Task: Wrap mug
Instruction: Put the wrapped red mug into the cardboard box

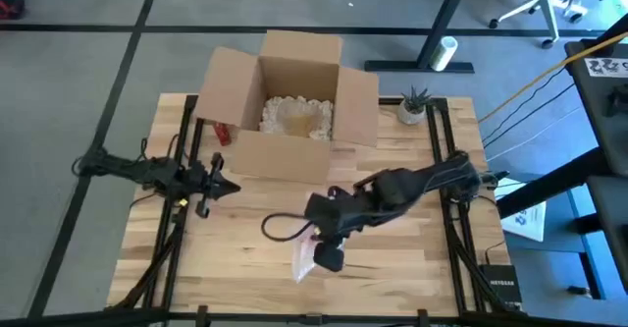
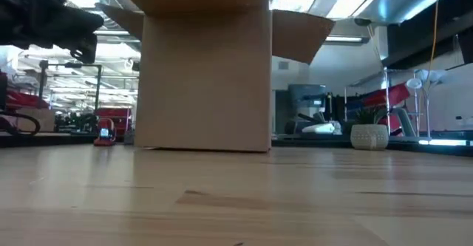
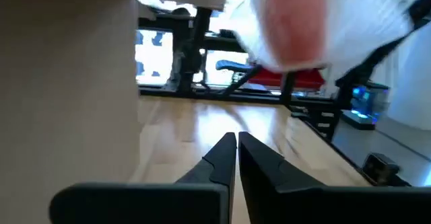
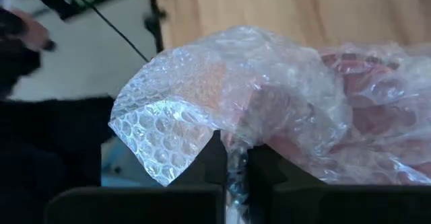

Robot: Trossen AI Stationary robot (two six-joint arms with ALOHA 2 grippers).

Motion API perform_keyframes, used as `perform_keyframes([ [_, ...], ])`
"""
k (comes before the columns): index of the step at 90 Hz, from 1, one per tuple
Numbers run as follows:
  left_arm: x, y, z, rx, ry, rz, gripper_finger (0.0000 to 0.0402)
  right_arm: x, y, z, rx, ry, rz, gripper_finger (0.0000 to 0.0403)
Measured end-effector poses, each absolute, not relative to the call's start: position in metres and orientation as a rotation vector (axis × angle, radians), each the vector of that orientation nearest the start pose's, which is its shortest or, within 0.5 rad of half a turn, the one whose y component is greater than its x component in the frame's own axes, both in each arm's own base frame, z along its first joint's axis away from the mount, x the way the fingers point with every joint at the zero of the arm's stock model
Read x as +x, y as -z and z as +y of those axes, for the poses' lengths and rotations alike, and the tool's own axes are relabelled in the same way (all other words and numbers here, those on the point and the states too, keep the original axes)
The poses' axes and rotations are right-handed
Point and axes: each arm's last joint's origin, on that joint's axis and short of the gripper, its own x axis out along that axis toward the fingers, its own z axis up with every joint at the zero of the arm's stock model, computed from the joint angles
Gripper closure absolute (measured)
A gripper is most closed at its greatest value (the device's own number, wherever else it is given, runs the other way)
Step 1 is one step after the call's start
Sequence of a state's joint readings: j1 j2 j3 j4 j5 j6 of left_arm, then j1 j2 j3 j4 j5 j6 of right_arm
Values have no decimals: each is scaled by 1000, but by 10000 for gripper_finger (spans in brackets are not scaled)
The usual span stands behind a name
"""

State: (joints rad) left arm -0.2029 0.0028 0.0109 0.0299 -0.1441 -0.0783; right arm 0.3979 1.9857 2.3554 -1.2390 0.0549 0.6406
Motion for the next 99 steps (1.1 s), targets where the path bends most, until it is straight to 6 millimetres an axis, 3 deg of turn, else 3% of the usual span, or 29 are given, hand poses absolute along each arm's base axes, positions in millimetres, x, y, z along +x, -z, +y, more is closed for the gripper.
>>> perform_keyframes([
  [10,96,-169,-12,-105,34,-30,402,357,-436,137,345,-18,804,402],
  [25,97,-169,-8,-130,7,-29,402,355,-459,97,307,36,665,402],
  [37,97,-169,-7,-150,-3,-29,402,364,-473,58,269,57,545,402],
  [54,97,-169,-7,-159,-2,-27,402,373,-480,-12,265,140,449,402],
  [64,97,-169,-7,-157,-3,-27,402,374,-476,-54,287,218,451,402],
  [75,97,-169,-7,-160,-3,-27,402,384,-457,-89,305,257,514,402],
  [99,97,-169,-7,-160,-3,-25,402,422,-386,-127,359,218,748,402],
])
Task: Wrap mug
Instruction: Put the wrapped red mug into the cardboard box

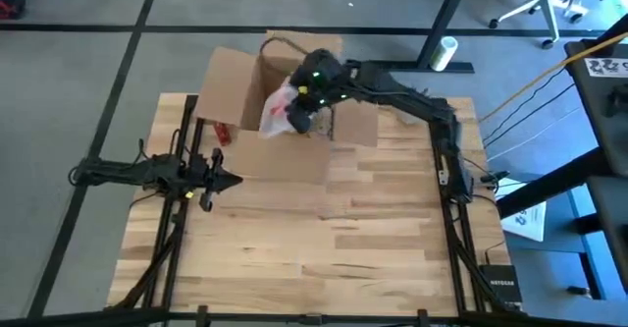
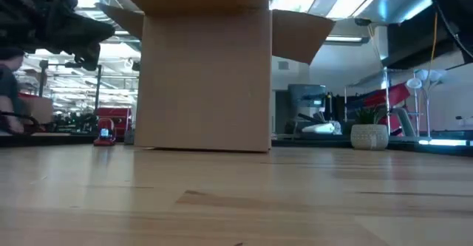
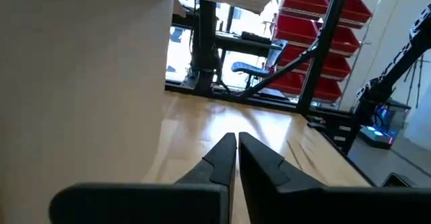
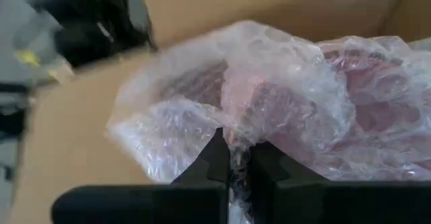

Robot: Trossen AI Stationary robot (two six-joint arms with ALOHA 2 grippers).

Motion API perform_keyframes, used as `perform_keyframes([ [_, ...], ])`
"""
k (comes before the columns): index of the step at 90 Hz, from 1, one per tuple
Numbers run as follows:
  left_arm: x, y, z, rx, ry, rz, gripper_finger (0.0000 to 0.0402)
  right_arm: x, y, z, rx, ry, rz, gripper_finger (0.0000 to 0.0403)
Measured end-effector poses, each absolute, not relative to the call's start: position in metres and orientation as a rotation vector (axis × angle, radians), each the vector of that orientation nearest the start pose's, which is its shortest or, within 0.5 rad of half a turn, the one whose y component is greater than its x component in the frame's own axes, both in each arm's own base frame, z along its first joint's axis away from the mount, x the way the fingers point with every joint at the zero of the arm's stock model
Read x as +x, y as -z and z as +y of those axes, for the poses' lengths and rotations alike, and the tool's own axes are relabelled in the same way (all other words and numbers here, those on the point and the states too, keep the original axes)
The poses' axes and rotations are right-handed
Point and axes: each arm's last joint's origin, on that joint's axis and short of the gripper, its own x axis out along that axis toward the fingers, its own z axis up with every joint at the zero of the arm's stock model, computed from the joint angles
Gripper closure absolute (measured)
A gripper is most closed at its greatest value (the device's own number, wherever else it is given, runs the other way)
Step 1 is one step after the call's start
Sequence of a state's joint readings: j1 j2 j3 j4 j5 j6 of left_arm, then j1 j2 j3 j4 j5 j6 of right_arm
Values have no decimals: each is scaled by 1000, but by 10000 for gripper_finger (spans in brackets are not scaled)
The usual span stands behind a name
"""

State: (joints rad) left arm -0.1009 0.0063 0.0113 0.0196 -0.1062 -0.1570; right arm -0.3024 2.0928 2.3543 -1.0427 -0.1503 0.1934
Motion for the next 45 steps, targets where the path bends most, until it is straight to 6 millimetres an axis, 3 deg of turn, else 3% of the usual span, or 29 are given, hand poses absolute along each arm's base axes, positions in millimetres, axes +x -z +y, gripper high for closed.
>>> perform_keyframes([
  [29,97,-169,-7,-160,-4,-25,402,440,-322,-147,317,283,1013,402],
  [45,97,-169,-7,-160,-4,-25,402,445,-308,-148,342,265,1057,401],
])
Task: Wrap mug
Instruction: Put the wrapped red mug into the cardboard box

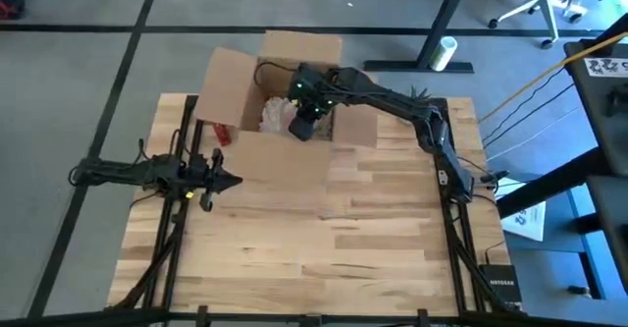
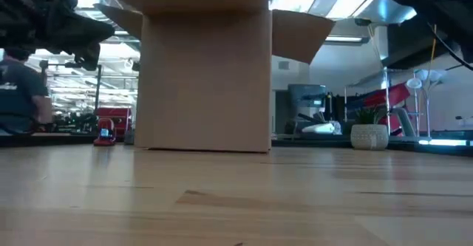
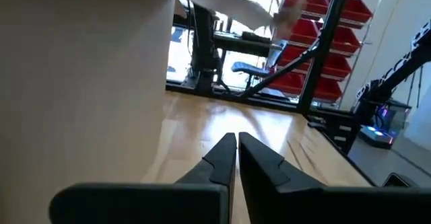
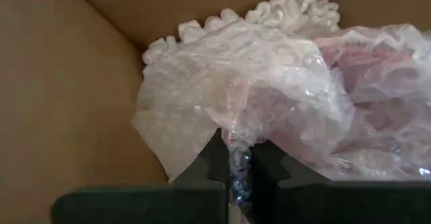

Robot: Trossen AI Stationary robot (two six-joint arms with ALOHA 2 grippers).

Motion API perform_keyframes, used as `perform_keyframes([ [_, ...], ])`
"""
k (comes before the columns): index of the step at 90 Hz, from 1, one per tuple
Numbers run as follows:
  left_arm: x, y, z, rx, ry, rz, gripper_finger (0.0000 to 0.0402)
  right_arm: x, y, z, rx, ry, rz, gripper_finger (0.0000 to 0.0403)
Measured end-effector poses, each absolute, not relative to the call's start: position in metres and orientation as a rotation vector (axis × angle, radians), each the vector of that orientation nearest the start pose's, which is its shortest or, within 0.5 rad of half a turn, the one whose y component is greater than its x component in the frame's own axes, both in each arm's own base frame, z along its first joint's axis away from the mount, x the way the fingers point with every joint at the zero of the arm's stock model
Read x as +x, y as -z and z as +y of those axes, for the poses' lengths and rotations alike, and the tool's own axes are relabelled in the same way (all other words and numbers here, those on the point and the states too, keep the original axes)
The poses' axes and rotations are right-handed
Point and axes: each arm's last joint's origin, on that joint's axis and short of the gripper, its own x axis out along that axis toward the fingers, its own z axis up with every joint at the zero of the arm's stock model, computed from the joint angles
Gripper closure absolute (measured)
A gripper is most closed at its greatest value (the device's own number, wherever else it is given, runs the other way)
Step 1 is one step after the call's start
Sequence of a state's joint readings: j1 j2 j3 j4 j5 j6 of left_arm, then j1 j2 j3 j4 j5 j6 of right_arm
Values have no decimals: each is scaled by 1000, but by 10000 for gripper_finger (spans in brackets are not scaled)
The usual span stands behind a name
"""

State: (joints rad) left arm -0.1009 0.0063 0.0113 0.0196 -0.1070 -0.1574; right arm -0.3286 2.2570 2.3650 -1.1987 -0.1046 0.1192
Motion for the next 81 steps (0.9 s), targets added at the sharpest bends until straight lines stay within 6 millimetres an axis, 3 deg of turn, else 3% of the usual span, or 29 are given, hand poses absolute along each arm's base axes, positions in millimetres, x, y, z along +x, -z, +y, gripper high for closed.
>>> perform_keyframes([
  [15,97,-169,-7,-160,-4,-25,402,448,-307,-145,337,224,1045,389],
  [54,97,-169,-7,-160,-4,-25,402,465,-313,-142,403,55,862,273],
  [67,97,-169,-7,-160,-4,-25,402,469,-325,-142,388,44,760,264],
  [81,97,-169,-7,-160,-4,-25,402,460,-351,-139,368,40,681,263],
])
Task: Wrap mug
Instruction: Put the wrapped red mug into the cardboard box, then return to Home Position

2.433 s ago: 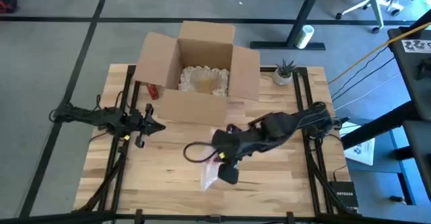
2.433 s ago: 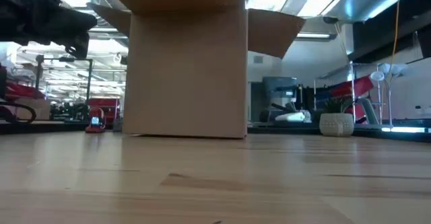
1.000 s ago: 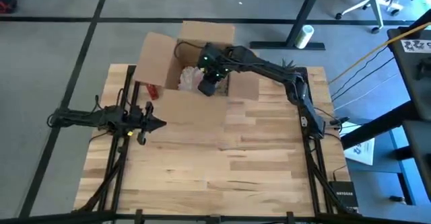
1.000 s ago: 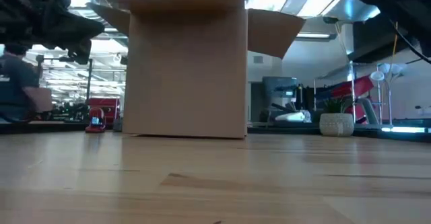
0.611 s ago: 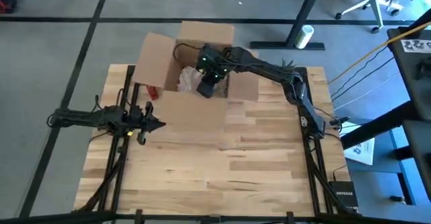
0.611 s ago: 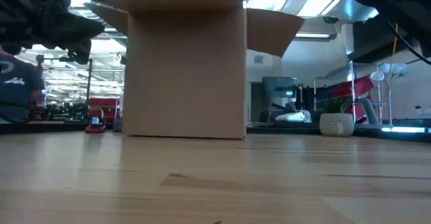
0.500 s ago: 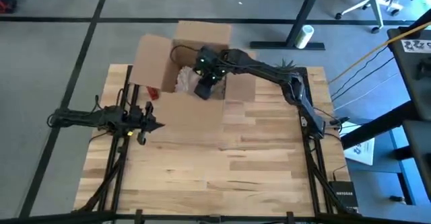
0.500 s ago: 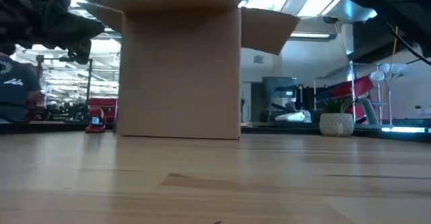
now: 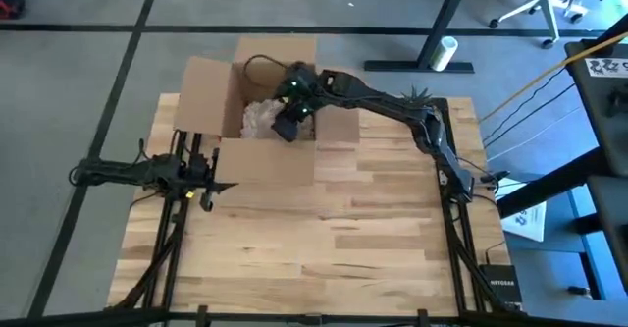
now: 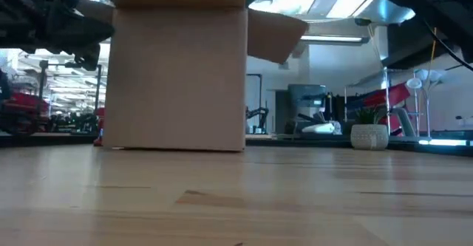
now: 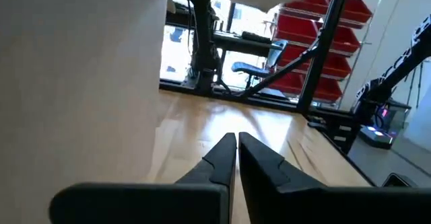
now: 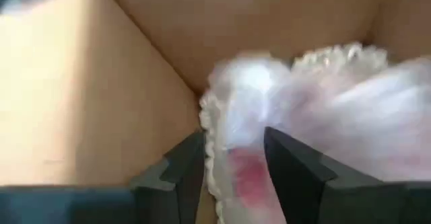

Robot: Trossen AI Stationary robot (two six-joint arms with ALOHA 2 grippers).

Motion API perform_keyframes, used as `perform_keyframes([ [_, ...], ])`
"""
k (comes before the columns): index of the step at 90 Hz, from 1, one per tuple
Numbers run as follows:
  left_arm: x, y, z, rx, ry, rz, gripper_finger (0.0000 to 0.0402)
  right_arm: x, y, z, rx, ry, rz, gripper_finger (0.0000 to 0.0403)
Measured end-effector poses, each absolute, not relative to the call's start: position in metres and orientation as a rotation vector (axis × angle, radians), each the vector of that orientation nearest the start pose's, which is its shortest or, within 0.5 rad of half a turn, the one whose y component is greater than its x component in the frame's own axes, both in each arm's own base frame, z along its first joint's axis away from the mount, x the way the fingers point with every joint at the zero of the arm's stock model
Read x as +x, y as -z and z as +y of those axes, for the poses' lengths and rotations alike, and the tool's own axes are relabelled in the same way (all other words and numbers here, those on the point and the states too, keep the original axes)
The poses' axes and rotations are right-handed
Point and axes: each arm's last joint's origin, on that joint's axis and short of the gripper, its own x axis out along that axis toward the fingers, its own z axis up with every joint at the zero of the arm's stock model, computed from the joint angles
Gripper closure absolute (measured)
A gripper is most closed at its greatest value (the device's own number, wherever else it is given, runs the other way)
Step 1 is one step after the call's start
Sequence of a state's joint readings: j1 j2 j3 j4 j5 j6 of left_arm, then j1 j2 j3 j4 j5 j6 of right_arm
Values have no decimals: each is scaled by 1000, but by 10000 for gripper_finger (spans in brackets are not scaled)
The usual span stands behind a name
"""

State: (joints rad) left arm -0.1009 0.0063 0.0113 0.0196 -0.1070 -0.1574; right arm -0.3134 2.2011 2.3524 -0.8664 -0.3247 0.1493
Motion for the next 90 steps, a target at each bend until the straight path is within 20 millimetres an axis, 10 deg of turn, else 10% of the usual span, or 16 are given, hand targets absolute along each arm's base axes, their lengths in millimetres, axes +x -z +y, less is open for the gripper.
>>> perform_keyframes([
  [31,97,-169,-7,-160,-4,-25,402,441,-386,-137,298,149,596,266],
  [57,97,-169,-7,-160,-4,-25,402,445,-399,-130,252,92,495,392],
  [90,97,-169,-7,-160,-5,-25,402,432,-413,-111,226,138,521,401],
])
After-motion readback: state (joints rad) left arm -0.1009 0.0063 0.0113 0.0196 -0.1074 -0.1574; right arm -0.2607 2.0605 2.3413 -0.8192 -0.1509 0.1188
